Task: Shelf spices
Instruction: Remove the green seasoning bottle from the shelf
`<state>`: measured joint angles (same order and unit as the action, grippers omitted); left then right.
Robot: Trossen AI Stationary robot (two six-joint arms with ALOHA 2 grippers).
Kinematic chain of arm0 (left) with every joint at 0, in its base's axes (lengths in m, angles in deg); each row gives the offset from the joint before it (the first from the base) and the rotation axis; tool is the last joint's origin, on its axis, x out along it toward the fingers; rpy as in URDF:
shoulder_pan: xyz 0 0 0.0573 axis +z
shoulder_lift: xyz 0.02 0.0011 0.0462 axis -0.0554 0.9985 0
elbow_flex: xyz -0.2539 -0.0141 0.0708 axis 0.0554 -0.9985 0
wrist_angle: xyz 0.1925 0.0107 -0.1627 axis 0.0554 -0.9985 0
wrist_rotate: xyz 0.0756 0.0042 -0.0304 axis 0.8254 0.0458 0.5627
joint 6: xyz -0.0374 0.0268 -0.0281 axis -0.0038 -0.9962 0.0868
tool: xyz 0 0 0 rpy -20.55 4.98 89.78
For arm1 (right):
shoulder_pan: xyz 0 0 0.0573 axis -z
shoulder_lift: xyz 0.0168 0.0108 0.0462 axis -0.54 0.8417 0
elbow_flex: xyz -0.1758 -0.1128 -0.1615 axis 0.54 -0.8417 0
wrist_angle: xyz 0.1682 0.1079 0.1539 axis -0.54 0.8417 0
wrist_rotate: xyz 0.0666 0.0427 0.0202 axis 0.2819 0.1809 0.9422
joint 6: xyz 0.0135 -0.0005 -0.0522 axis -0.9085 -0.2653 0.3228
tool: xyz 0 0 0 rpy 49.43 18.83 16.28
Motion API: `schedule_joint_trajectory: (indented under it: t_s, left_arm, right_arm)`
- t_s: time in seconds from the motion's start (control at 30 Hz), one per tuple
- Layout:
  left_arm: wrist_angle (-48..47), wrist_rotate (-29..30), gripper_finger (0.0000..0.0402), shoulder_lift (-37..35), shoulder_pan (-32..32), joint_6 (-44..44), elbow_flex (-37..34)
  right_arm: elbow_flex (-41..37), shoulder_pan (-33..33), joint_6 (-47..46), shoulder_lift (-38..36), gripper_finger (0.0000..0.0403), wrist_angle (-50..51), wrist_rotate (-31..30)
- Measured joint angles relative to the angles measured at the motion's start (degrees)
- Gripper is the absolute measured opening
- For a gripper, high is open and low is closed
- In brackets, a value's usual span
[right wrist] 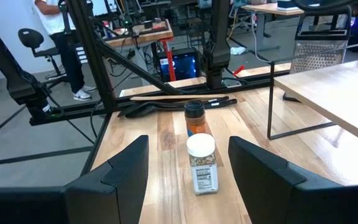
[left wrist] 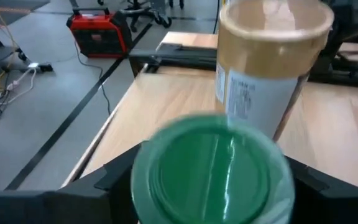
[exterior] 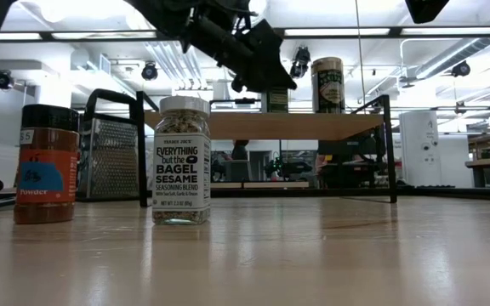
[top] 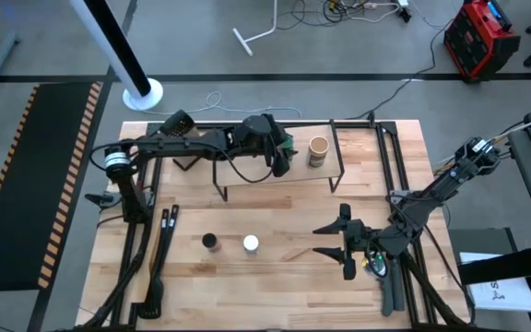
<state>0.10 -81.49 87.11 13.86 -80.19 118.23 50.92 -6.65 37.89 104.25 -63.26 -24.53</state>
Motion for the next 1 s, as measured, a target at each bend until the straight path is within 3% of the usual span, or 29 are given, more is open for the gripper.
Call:
schedule_joint_trajectory:
  t_s: [0.17, 0.33, 0.53, 0.77, 0.87, 1.0]
  left_arm:
    - [1.0, 0.0, 0.0230, -0.2, 0.1, -0.2, 0.1]
    - [0.7, -0.1, 0.0177, -0.2, 0.1, -0.2, 0.1]
    - [0.0, -0.9, 0.0177, -0.7, 0.1, -0.2, 0.1]
    - [-8.6, -9.3, 0.0177, -5.6, -1.1, 2.2, 0.1]
    - [-11.9, -13.4, 0.0177, -7.6, -3.9, 3.9, -0.3]
    - [-12.9, -13.9, 0.0177, -9.8, -10.7, 5.5, -1.0]
  right_arm:
    - [0.0, 0.0, 0.0, 0.0, 0.0199, 0.4, 0.0]
    - [0.0, 0.0, 0.3, 0.0, 0.0199, 0.4, 0.0]
    - [0.0, 0.0, 0.3, 0.0, 0.0199, 0.4, 0.0]
    - [0.0, 0.0, 0.4, 0.0, 0.0199, 0.7, 0.0]
    - [0.0, 0.0, 0.4, 0.0, 0.0199, 1.2, 0.0]
    - [0.0, 0.0, 0.5, 0.0, 0.0199, 1.3, 0.0]
